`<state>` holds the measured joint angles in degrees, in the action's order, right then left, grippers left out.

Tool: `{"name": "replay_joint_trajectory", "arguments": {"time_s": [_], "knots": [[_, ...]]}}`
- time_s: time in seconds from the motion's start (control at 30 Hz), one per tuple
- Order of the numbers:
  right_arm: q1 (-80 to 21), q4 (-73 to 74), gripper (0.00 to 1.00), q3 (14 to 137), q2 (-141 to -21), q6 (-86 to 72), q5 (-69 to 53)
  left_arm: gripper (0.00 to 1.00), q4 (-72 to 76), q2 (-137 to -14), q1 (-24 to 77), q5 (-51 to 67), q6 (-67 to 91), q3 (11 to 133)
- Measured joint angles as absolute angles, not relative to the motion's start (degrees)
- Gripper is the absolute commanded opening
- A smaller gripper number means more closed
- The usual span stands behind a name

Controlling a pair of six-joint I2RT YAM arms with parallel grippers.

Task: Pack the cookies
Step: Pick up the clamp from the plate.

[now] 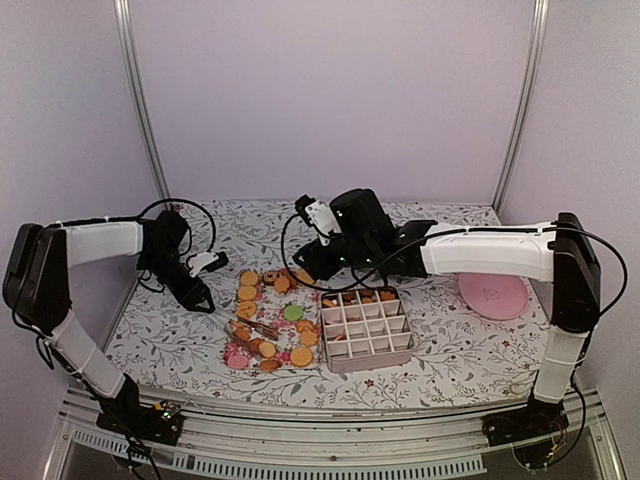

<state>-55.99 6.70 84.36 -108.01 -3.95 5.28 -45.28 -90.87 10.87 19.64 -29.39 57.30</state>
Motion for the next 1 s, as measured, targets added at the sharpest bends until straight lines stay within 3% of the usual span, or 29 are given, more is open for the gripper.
{"name": "replay_joint_trajectory", "arguments": {"time_s": [0.3,0.57,1.0], "knots": [[-55.09,2.0,0.61,75.99,-103.9,-2.83,7.29,0.52,-50.61,-101.51,11.09,16.6,-24.32,73.1],[-51.79,3.46,0.61,81.82,-105.14,-3.22,8.14,0.39,-58.5,-118.28,10.61,18.11,-21.61,92.38],[-46.83,7.11,0.61,85.67,-109.84,-5.39,4.93,0.51,-61.39,-106.76,5.32,22.81,-36.32,91.13]]}}
